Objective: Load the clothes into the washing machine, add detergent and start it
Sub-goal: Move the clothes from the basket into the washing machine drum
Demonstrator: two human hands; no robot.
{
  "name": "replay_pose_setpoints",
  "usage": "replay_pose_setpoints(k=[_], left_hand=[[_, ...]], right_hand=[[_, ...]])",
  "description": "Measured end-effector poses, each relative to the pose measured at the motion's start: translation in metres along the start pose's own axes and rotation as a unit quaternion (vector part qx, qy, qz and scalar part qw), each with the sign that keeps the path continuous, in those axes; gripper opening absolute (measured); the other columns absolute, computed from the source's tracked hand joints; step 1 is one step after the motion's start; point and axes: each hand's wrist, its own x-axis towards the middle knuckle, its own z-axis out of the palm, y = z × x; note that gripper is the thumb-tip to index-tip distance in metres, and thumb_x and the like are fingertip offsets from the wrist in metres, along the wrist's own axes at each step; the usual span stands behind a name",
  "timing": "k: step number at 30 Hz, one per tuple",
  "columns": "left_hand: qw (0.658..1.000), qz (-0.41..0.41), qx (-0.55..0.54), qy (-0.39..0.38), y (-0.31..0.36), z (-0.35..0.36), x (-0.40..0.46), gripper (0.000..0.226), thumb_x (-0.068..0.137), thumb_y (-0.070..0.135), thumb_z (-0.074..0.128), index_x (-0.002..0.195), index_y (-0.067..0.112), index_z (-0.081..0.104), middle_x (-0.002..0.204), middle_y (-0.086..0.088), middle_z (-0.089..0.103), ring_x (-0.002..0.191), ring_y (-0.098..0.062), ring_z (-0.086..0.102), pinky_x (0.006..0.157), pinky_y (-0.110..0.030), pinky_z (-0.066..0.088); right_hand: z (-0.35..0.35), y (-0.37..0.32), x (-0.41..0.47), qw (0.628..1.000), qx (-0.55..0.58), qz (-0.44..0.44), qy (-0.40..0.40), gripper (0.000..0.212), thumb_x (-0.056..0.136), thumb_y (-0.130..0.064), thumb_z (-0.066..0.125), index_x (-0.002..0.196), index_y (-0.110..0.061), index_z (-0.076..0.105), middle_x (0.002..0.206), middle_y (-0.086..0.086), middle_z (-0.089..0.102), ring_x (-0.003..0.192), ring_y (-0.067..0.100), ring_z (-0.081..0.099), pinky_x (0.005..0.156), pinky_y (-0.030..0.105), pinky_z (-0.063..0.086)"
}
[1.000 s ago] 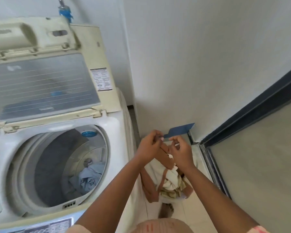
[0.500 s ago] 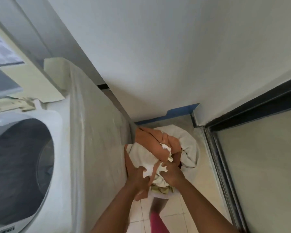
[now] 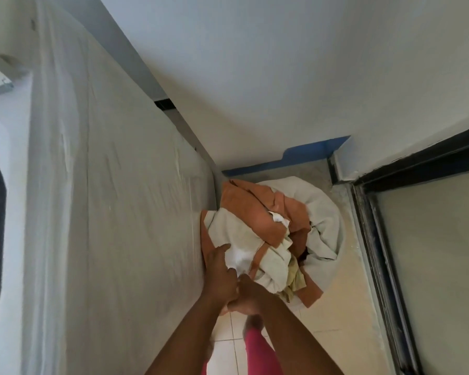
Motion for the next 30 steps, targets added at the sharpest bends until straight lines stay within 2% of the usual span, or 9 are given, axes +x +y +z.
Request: replay_pose_setpoints(k=[2, 4, 7, 9, 14, 18, 21, 25, 30], left_hand=[[0.999, 0.008, -0.028, 0.021, -0.001, -0.003, -0.002, 0.048, 0.095, 0.004, 0.051, 0.136, 0.026, 0.038, 0.143, -0.002, 0.039, 0.123, -0.017, 0.048, 0.106, -0.036, 0.045], [0.998, 0.017, -0.034, 0.046, -0.009, -0.007, 0.0, 0.051, 0.095, -0.002, 0.045, 0.139, 0.023, 0.04, 0.142, 0.001, 0.038, 0.105, 0.003, 0.049, 0.088, -0.012, 0.047], [0.999, 0.025, -0.04, 0.02, -0.009, -0.015, -0.008, 0.056, 0.093, -0.004, 0.047, 0.139, 0.026, 0.039, 0.141, -0.009, 0.039, 0.101, -0.008, 0.053, 0.068, -0.003, 0.043], [0.998, 0.027, -0.052, -0.021, 0.005, -0.021, -0.022, 0.058, 0.091, -0.004, 0.054, 0.141, 0.022, 0.038, 0.139, -0.008, 0.036, 0.1, -0.014, 0.051, 0.064, -0.003, 0.045], [0.995, 0.04, -0.025, -0.092, 0.045, -0.038, -0.058, 0.05, 0.093, 0.0, 0.051, 0.141, 0.01, 0.039, 0.136, -0.007, 0.045, 0.113, -0.018, 0.051, 0.092, -0.028, 0.048], [0.994, 0.075, 0.045, -0.07, 0.075, -0.063, -0.086, 0.063, 0.079, 0.012, 0.061, 0.139, 0.015, 0.044, 0.152, -0.008, 0.029, 0.133, -0.03, 0.04, 0.107, -0.048, 0.041], [0.985, 0.105, 0.113, -0.083, 0.097, -0.087, -0.106, 0.072, 0.071, 0.019, 0.071, 0.137, 0.018, 0.044, 0.15, 0.003, 0.023, 0.132, -0.029, 0.041, 0.105, -0.046, 0.044], [0.977, 0.153, 0.112, -0.099, 0.128, -0.121, -0.13, 0.042, 0.084, 0.014, 0.068, 0.124, 0.006, 0.054, 0.122, -0.002, 0.054, 0.096, -0.015, 0.056, 0.085, -0.016, 0.049], [0.95, 0.231, 0.156, -0.14, 0.149, -0.152, -0.172, 0.032, 0.086, 0.025, 0.063, 0.114, 0.011, 0.057, 0.112, -0.007, 0.062, 0.1, -0.019, 0.058, 0.089, -0.029, 0.048]], right_hand=[[0.012, 0.017, 0.02, 0.998, -0.053, -0.022, 0.001, 0.056, 0.103, -0.001, 0.04, 0.153, 0.003, 0.015, 0.158, 0.024, 0.026, 0.079, -0.017, 0.063, 0.069, -0.001, 0.04], [0.026, 0.047, 0.033, 0.995, -0.093, 0.009, 0.036, 0.068, 0.084, -0.021, 0.064, 0.146, -0.008, 0.038, 0.147, 0.013, 0.047, 0.121, 0.012, 0.058, 0.096, 0.016, 0.042], [0.033, 0.063, 0.034, 0.995, -0.043, 0.004, 0.094, 0.038, 0.06, -0.029, 0.067, 0.097, -0.019, 0.065, 0.096, -0.001, 0.069, 0.092, 0.016, 0.066, 0.091, 0.042, 0.054], [0.026, 0.04, 0.007, 0.989, 0.003, 0.008, 0.151, 0.011, 0.068, -0.017, 0.068, 0.078, -0.02, 0.065, 0.074, -0.001, 0.068, 0.075, 0.017, 0.066, 0.082, 0.037, 0.058], [0.008, -0.012, -0.048, 0.97, 0.027, -0.011, 0.24, 0.019, 0.091, -0.009, 0.057, 0.102, 0.001, 0.068, 0.094, 0.012, 0.07, 0.083, 0.021, 0.064, 0.066, 0.018, 0.051], [0.007, -0.047, -0.095, 0.953, 0.06, -0.035, 0.295, 0.038, 0.085, -0.032, 0.057, 0.084, 0.004, 0.067, 0.083, 0.02, 0.071, 0.075, 0.03, 0.068, 0.067, 0.036, 0.054], [0.015, -0.071, -0.136, 0.939, 0.082, -0.065, 0.327, 0.029, 0.093, -0.021, 0.06, 0.066, -0.01, 0.061, 0.06, 0.004, 0.059, 0.053, 0.01, 0.052, 0.047, 0.019, 0.041], [0.023, -0.101, -0.178, 0.913, 0.083, -0.135, 0.377, 0.031, 0.091, -0.016, 0.062, 0.061, -0.019, 0.057, 0.059, -0.006, 0.055, 0.058, 0.008, 0.048, 0.054, 0.023, 0.041], [0.037, -0.133, -0.229, 0.886, 0.036, -0.167, 0.431, 0.037, 0.085, -0.013, 0.067, 0.054, -0.025, 0.05, 0.052, -0.012, 0.051, 0.056, 0.005, 0.046, 0.056, 0.021, 0.04]])
